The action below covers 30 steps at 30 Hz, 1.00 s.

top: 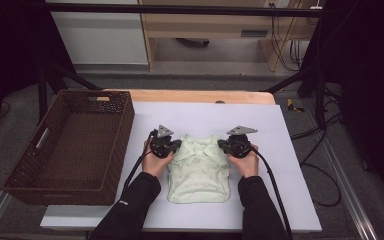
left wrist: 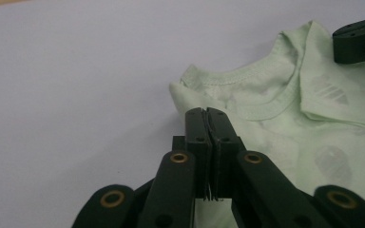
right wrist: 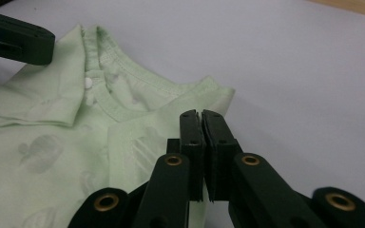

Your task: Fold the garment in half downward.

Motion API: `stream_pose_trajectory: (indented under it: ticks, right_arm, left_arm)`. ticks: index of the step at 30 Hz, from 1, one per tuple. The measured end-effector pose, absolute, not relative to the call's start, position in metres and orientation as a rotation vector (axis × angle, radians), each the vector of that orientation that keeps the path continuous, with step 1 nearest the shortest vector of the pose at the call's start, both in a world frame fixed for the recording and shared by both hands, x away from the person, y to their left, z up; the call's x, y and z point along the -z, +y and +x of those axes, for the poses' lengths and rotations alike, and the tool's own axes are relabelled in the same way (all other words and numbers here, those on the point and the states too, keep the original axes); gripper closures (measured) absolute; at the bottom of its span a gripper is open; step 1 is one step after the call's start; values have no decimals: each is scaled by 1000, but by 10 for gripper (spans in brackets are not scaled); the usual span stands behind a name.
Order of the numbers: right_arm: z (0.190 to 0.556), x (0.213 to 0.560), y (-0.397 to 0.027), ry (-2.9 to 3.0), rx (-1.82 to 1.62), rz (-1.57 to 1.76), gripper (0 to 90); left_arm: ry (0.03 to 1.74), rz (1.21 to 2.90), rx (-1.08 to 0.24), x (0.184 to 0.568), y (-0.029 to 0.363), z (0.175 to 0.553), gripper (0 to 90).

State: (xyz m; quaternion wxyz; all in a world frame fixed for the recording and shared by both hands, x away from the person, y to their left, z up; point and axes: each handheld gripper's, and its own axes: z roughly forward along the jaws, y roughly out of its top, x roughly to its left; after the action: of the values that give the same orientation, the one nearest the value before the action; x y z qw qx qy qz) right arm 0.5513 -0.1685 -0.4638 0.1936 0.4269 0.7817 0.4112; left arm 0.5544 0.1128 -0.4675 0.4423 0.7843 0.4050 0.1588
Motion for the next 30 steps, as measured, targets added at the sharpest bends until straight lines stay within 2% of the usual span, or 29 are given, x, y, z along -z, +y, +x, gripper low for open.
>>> stream_pose_trajectory:
  ticks: [30]
  right_arm:
    - [510,436,-167,2120,-1232,1065,882]
  left_arm:
    - [846,1899,-447,440,118,516,880]
